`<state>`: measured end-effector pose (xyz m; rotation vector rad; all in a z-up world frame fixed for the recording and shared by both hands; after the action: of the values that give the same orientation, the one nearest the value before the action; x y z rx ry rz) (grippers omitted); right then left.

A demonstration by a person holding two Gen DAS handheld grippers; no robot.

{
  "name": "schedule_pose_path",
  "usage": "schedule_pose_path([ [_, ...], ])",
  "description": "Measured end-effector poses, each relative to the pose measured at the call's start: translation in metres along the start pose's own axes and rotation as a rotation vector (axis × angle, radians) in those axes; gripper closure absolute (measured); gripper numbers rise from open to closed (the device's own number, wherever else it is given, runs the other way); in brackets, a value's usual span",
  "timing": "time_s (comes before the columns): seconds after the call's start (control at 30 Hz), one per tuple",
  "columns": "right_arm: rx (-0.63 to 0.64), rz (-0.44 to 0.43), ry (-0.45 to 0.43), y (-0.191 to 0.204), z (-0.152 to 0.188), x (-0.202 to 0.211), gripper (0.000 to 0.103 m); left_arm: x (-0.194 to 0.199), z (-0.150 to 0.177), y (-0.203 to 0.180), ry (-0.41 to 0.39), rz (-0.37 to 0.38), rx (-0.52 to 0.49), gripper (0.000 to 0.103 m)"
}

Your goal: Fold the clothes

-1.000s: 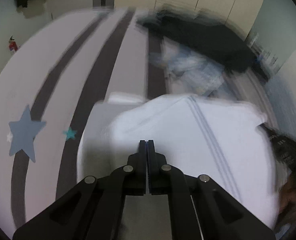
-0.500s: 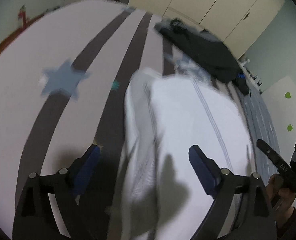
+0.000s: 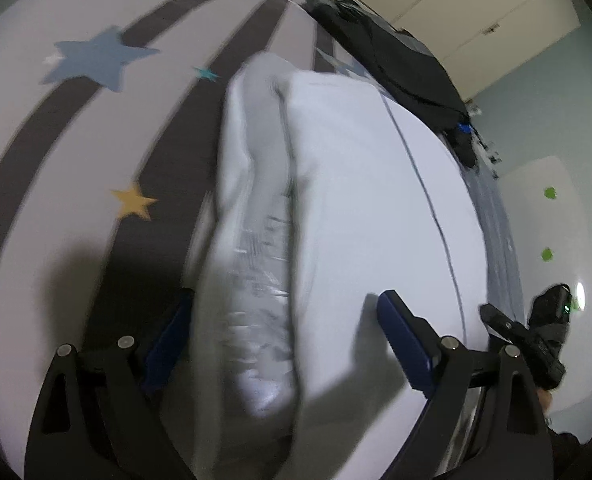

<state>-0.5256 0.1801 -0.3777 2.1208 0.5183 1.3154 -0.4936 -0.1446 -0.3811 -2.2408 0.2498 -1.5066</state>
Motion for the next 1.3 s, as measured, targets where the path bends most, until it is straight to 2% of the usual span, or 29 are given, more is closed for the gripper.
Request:
schedule_pose_path([
  [0.03,-0.004,-0.020,0.011,0.002,0.002,-0.003,0.013,-0.003,0.003,-0.006,0.008,0.001,-0.017,0.022],
  [0.17,0.028,-0.099,0.101,0.023,0.017,-0.025,0.011,-0.011,0.008,-0.016,0.021,0.006,-0.042,0.024],
  [0.23,0.034,-0.102,0.108,0.026,0.016,-0.033,0.007,-0.012,0.008,-0.015,0.021,0.016,-0.028,0.028],
  [0.37,-0.016,-0.106,0.118,0.027,0.007,-0.045,0.006,-0.014,0.010,-0.020,0.028,-0.001,-0.068,0.040],
  [0.43,0.012,-0.067,0.144,0.030,0.007,-0.051,0.008,-0.014,0.011,-0.024,0.021,-0.024,-0.091,0.052],
  [0.47,0.032,-0.045,0.152,0.032,0.007,-0.053,0.013,-0.013,0.012,-0.026,0.012,-0.045,-0.107,0.057],
  [0.5,0.049,-0.029,0.157,0.034,0.008,-0.053,0.025,-0.012,0.013,-0.029,0.005,-0.061,-0.118,0.060],
  [0.53,0.061,-0.019,0.160,0.036,0.009,-0.051,0.030,-0.010,0.013,-0.032,-0.003,-0.077,-0.128,0.067],
  [0.57,0.075,-0.016,0.161,0.038,0.009,-0.049,0.043,-0.007,0.014,-0.034,-0.015,-0.097,-0.135,0.074],
  [0.6,0.090,-0.020,0.160,0.042,0.010,-0.047,0.050,-0.004,0.014,-0.037,-0.023,-0.112,-0.141,0.076],
  [0.63,0.111,-0.013,0.158,0.047,0.010,-0.044,0.052,-0.001,0.015,-0.040,-0.029,-0.130,-0.152,0.078],
  [0.7,0.152,0.026,0.144,0.056,0.010,-0.041,0.060,0.010,0.015,-0.049,-0.056,-0.173,-0.189,0.080],
  [0.8,0.237,0.098,0.097,0.078,0.008,-0.032,0.066,0.029,0.013,-0.060,-0.101,-0.220,-0.209,0.081],
  [0.97,0.294,0.110,0.028,0.129,0.007,-0.013,0.067,0.066,-0.008,-0.053,-0.179,-0.253,-0.188,0.082],
  [1.13,0.352,0.113,-0.029,0.199,0.011,-0.012,0.068,0.121,-0.034,-0.022,-0.255,-0.263,-0.233,0.082],
  [1.3,0.391,0.093,-0.084,0.289,0.010,-0.048,0.068,0.184,-0.080,0.049,-0.331,-0.262,-0.235,0.082],
])
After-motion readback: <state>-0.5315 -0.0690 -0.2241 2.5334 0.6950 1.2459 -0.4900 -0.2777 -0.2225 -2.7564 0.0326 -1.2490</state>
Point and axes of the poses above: each gripper's, at about its wrist camera, not at the fingertips, and x roughly against the way its jaws point, y to its left, z to its underside, the point moved 10 cm from there along -x, roughly the way its jaws point, and after that the axes turned 8 degrees about -z, right-handed, at the moved point
